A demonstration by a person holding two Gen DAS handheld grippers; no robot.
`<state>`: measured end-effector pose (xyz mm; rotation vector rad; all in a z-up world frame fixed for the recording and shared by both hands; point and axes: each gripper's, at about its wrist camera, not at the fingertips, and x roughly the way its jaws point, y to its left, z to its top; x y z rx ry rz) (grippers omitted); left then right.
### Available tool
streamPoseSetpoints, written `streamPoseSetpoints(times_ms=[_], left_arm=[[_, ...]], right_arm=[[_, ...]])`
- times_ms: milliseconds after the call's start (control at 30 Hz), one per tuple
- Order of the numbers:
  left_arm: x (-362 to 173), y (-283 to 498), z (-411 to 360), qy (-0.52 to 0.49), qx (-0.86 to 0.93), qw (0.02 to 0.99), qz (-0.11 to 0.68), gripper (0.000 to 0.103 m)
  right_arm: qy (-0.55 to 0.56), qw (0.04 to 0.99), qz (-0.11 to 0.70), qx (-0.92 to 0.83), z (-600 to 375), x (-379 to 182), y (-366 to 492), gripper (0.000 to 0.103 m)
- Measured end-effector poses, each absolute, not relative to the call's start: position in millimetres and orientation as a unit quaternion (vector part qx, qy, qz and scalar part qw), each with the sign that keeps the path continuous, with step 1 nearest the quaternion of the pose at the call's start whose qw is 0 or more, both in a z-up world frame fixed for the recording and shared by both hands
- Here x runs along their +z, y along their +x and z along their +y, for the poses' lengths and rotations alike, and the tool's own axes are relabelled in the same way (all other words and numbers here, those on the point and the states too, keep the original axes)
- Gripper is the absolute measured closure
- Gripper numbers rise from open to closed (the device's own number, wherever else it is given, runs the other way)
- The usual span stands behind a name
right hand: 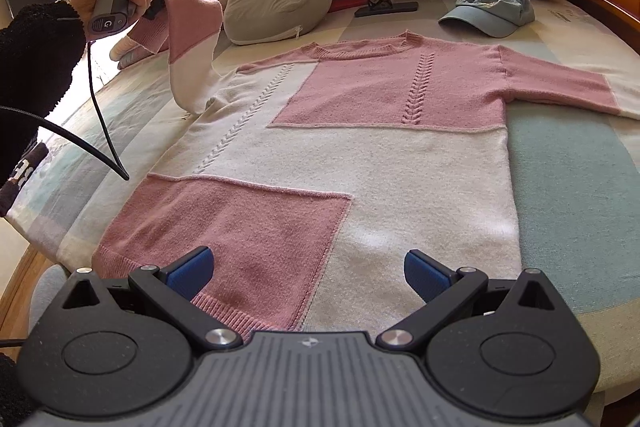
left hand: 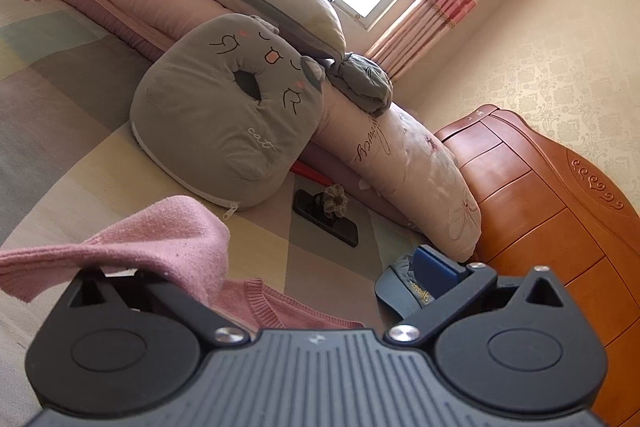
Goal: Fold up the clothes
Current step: 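Lift the held sleeve cuff up with the left tool, then carry the sleeve across the sweater chest and open the left tool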
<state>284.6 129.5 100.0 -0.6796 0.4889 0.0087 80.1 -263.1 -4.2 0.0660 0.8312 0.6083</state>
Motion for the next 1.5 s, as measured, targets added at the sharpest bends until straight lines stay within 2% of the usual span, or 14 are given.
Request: streamPoseSetpoints(times_ms=[367,933,1300,1500], left_arm=[[107,313,78,-0.304,-0.015,0.917,0.258,0.001],[84,355,13,-0.269,-0.035,0.914,0.301,0.001],[46,373,-23,-0.241,-0.049,0.907,0.342,0.001],[5,376,-31,-0.266,-0.067,0.890,0.364,0.001]], right_arm=[[0.071,0.870,0.397,0.283,-285,-7,82,0.000],[0.073,0.866,0.408,0.281,-292,-14,88,0.000],[0.085,0.863,0.414,0.278,-298,-20,92,0.000],[0.088,0.862,0.415,0.278,-300,-23,93,0.000]])
